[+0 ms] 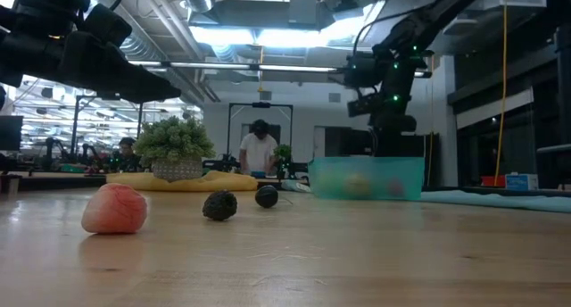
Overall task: Pick and placing Produce into tupperware
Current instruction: Put the red raspberry into the blue bin
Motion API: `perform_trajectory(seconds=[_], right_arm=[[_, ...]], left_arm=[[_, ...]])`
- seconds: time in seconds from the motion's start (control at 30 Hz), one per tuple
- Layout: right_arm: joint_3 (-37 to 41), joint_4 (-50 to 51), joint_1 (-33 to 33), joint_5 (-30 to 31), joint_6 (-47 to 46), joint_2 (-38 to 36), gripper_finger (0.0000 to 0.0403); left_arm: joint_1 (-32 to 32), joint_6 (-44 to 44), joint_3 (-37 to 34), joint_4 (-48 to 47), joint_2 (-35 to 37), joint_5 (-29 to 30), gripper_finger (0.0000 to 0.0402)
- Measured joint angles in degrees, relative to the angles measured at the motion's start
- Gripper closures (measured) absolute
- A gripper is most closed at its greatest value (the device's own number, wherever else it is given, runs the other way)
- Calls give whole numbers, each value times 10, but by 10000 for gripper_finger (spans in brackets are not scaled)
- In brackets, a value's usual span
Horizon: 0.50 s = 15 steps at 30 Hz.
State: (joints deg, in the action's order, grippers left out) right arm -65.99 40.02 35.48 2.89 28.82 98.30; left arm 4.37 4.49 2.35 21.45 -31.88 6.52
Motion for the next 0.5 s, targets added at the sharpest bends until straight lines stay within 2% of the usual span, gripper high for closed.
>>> perform_trajectory(seconds=[0.5], right_arm=[[7,-13,21,5,-3,6,294]], left_arm=[[0,0,0,0,0,0,104]])
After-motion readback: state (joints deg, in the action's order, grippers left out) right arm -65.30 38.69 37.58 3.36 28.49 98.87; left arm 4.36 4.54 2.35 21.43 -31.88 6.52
